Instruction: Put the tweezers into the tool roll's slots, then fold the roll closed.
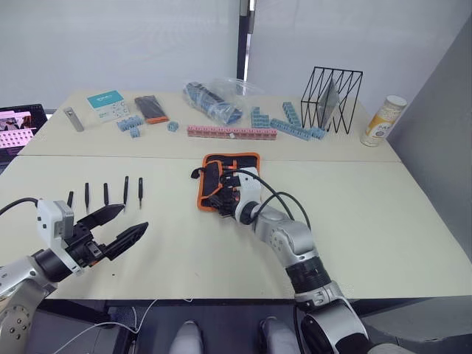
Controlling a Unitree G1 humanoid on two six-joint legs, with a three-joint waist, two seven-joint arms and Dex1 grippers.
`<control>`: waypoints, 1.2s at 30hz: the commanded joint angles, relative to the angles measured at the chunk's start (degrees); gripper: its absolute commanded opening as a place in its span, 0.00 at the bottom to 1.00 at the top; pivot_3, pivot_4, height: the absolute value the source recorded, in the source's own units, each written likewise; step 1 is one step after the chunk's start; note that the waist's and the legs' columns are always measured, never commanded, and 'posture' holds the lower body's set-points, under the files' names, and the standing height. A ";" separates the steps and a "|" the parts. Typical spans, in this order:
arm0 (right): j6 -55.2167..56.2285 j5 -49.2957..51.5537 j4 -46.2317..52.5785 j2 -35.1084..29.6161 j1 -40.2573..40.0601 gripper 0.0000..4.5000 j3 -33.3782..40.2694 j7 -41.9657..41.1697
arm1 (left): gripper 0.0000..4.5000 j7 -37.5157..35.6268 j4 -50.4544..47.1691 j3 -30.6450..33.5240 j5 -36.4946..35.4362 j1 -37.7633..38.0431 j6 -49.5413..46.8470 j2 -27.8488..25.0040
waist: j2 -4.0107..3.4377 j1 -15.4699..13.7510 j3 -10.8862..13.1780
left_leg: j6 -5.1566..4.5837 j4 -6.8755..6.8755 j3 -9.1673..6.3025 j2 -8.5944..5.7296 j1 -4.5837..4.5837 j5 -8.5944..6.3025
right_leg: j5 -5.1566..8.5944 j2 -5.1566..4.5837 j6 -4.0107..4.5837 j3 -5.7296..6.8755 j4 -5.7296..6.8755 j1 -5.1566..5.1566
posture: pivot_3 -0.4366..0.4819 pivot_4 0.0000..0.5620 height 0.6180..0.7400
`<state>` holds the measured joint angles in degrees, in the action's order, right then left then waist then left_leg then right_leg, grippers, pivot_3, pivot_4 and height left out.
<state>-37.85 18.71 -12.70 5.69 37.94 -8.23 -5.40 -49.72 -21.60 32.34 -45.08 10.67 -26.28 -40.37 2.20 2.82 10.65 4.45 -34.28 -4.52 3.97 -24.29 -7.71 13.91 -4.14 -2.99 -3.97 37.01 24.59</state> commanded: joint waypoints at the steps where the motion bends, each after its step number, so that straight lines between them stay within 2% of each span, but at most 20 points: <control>1: 2.39 2.21 -0.92 7.29 3.61 1.00 0.83 -1.35 | 0.98 0.30 -1.19 0.18 -0.25 -0.66 0.85 0.11 | 0.00 0.04 0.00 | 0.00 0.00 0.00 0.00 0.00 0.00 | 0.00 0.00 0.00 0.00 0.00 0.00 | 0.48 0.27 0.72; 13: 6.78 2.59 -5.79 8.19 6.62 1.00 -1.34 -3.36 | 0.98 0.74 -1.16 0.00 0.02 -0.37 1.03 1.27 | -0.01 1.03 0.00 | -0.01 0.04 0.00 0.01 0.00 -0.01 | 0.00 0.01 0.01 0.00 0.00 0.01 | 0.48 0.27 0.72; 18: 7.42 3.09 -5.77 8.92 7.01 0.67 -2.57 -4.11 | 1.00 0.68 -1.05 -0.21 0.16 -0.35 1.18 1.59 | -0.01 1.07 0.01 | -0.02 0.05 -0.01 0.01 -0.01 -0.01 | 0.00 0.01 0.01 -0.01 0.00 0.01 | 0.48 0.27 0.72; 26: 8.56 2.96 -6.84 8.79 7.10 0.05 -2.84 -4.00 | 1.00 0.41 -0.73 -0.29 0.13 -0.40 1.40 1.83 | -0.01 1.06 0.01 | -0.02 0.06 -0.01 0.01 -0.04 -0.01 | 0.00 0.01 0.01 -0.01 -0.01 0.06 | 0.48 0.27 0.72; 27: 8.78 2.92 -7.00 8.73 7.15 0.01 -2.83 -4.02 | 1.00 0.28 -0.69 -0.33 0.20 -0.32 1.51 1.86 | -0.01 1.06 0.01 | -0.02 0.06 -0.01 0.01 -0.05 -0.01 | 0.00 0.01 0.01 -0.01 -0.01 0.08 | 0.48 0.27 0.72; 32: 9.12 2.46 -7.59 7.47 7.34 0.01 -2.87 -4.50 | 1.00 -0.05 -0.39 -0.45 0.45 -0.33 1.77 1.87 | -0.01 1.06 0.01 | -0.02 0.06 -0.01 0.01 -0.11 -0.01 | 0.00 0.01 0.01 -0.01 0.00 0.15 | 0.48 0.27 0.72; 36: 9.70 0.83 -7.65 3.52 7.93 0.01 -3.75 -7.71 | 1.00 -0.12 0.00 -0.86 0.87 -0.65 1.99 2.01 | -0.03 1.10 0.02 | -0.02 0.06 -0.01 0.01 -0.12 -0.01 | 0.00 0.01 0.01 -0.01 0.00 0.17 | 0.48 0.27 0.72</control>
<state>-29.93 20.22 -21.96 5.60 41.41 -11.50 -11.20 -49.50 -21.43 31.44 -44.40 10.36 -25.81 -38.47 2.17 3.92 10.67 4.43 -34.22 -4.53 3.97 -24.42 -7.73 13.91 -4.13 -2.98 -3.98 37.00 24.78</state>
